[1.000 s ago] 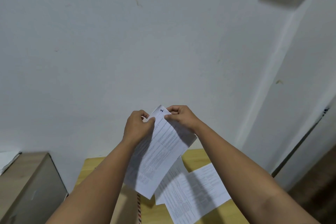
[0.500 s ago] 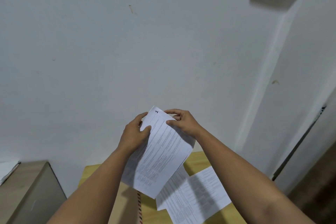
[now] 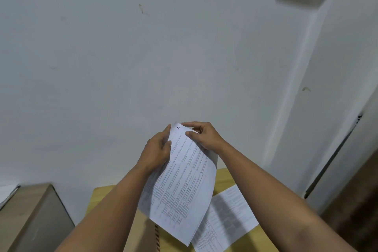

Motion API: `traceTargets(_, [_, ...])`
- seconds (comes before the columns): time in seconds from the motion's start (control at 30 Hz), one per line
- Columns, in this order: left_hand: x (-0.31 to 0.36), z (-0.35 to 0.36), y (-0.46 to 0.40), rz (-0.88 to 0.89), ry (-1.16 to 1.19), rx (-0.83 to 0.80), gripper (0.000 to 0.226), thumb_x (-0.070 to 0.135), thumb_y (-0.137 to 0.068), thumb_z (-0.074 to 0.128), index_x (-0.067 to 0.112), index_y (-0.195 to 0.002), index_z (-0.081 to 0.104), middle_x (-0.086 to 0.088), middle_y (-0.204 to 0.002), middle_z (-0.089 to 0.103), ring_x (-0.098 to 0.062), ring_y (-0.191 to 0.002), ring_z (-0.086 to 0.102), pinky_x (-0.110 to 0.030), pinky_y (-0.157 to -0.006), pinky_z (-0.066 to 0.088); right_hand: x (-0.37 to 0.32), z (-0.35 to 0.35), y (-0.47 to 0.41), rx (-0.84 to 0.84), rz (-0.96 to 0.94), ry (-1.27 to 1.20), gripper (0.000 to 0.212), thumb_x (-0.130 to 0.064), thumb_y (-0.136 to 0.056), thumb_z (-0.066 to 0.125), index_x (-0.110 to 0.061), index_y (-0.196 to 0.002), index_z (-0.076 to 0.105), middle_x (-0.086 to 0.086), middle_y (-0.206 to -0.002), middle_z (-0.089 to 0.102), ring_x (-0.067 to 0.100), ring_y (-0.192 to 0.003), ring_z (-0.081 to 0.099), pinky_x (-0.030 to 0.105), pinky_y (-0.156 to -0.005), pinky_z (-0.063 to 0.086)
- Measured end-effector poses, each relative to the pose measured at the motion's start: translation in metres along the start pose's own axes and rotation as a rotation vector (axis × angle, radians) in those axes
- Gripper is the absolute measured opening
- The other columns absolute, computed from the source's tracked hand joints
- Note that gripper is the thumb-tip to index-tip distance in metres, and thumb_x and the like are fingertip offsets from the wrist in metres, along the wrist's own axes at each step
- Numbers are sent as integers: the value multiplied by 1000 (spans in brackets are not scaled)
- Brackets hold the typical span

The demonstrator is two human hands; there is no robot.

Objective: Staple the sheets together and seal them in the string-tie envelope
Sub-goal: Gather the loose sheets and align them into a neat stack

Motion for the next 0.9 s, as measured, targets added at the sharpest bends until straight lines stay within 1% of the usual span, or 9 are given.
traceTargets(0.07, [-1, 4, -2, -24, 101, 2, 60, 17, -104, 53, 34, -159, 38, 6, -149, 59, -15, -130, 59, -34, -105, 51, 5, -3, 3, 22, 19, -50, 32, -17, -96, 71, -27, -126, 74, 1, -113, 78, 18, -100, 76, 39, -90, 62])
traceTargets(0.13, [-5, 9, -5, -81, 199, 8, 59, 19, -102, 57, 37, -156, 42, 5, -129, 69, -13, -114, 68, -29, -89, 56, 12, -7, 5, 38, 52, -109, 31, -14, -96, 72, -24, -126, 74, 3, -108, 79, 20, -97, 77, 38, -87, 63])
traceTargets(0.2, [-6, 17, -8, -118, 237, 15, 56, 18, -101, 60, 36, -153, 48, 5, -113, 71, -12, -100, 71, -23, -77, 56, 19, -11, 8, 51, 74, -134, 32, -13, -96, 72, -22, -126, 73, 3, -106, 80, 20, -95, 78, 33, -83, 62])
traceTargets(0.3, [-5, 31, -13, -122, 232, 5, 51, 13, -100, 59, 36, -145, 59, 14, -106, 73, 0, -88, 69, -12, -68, 51, 29, -18, 12, 74, 79, -113, 29, -13, -95, 73, -26, -121, 75, -1, -105, 79, 13, -93, 77, 26, -79, 60])
traceTargets(0.4, [-3, 44, -19, -115, 234, -18, 53, 9, -99, 57, 38, -143, 62, 19, -114, 74, 6, -90, 68, -5, -67, 48, 37, -23, 12, 106, 79, -64, 30, -16, -94, 73, -33, -119, 74, -6, -105, 76, 5, -88, 74, 17, -72, 56])
traceTargets(0.53, [-3, 61, -32, -120, 229, -52, 53, 10, -100, 56, 36, -146, 58, 13, -134, 70, 2, -98, 68, -5, -70, 49, 51, -31, 4, 124, 65, -28, 35, -23, -93, 73, -36, -126, 72, -2, -113, 72, 16, -95, 72, 21, -75, 58])
traceTargets(0.7, [-3, 76, -49, -107, 221, -79, 51, 11, -100, 56, 37, -143, 61, 13, -127, 72, 7, -90, 69, -8, -66, 51, 54, -37, -12, 152, 22, -46, 28, -16, -93, 73, -30, -117, 78, -5, -115, 74, 14, -90, 72, 24, -73, 58])
traceTargets(0.83, [0, 78, -60, -95, 242, -79, 49, 10, -99, 57, 41, -135, 66, 18, -116, 74, -1, -93, 70, -17, -72, 56, 58, -41, -26, 203, 43, -52, 7, -20, -90, 77, -23, -95, 82, 0, -102, 76, 26, -85, 74, 42, -74, 62])
traceTargets(0.9, [1, 78, -64, -121, 242, -81, 41, 11, -98, 60, 42, -124, 64, 13, -109, 71, -9, -90, 69, -19, -69, 53, 58, -42, -30, 198, 86, -98, 4, -21, -90, 79, -18, -91, 81, 8, -95, 76, 26, -79, 75, 43, -73, 62])
Point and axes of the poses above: each hand's wrist, its own y-axis away from the middle knuckle, its own z-axis out of the palm, x = y × z, the point moved 1 cm from there along -y, towards the middle knuckle
